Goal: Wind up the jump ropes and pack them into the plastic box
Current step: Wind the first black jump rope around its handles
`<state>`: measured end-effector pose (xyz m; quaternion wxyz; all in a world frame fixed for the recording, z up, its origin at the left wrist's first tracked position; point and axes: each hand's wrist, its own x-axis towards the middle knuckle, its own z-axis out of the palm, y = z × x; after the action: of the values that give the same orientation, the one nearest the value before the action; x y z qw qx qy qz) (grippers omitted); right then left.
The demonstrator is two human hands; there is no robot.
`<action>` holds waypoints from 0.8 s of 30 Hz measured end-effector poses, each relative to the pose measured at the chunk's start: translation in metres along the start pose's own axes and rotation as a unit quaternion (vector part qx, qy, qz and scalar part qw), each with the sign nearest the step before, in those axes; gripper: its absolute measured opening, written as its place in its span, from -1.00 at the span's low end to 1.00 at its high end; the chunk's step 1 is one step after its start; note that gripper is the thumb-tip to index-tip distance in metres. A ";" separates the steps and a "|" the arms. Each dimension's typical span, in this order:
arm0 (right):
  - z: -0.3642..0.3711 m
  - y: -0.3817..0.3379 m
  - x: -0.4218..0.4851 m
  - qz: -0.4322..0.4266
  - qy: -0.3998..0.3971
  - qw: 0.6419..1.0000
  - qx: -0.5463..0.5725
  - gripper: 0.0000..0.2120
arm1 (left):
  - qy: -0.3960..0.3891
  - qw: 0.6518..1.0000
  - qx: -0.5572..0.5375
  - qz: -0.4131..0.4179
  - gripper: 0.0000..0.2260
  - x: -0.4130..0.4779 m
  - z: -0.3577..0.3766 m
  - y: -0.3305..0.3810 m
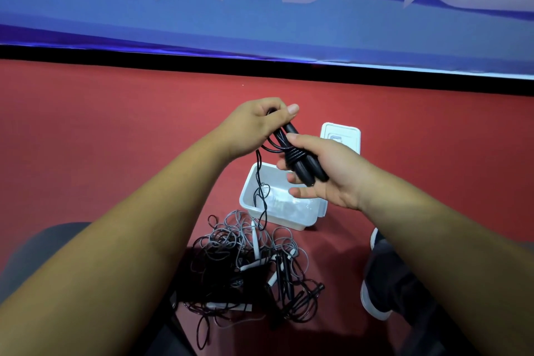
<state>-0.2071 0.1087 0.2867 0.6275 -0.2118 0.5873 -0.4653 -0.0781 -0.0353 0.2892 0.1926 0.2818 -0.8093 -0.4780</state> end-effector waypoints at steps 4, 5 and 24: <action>0.003 0.005 0.010 -0.057 0.060 0.996 0.032 -0.69 | 0.015 0.999 0.012 -0.035 -0.56 0.000 -0.004 0.001; 0.001 0.005 0.012 -0.061 0.072 0.994 0.051 -0.71 | 0.004 0.998 0.031 -0.048 -0.53 0.000 -0.007 -0.002; -0.030 -0.012 0.033 -0.108 0.137 0.984 0.031 -0.64 | 0.016 0.972 0.233 0.004 -0.96 -0.005 0.004 0.004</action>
<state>-0.2428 0.0839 0.2718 0.4936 -0.1883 0.6264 -0.5731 -0.0777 -0.0279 0.2900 0.1366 0.3234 -0.8963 -0.2710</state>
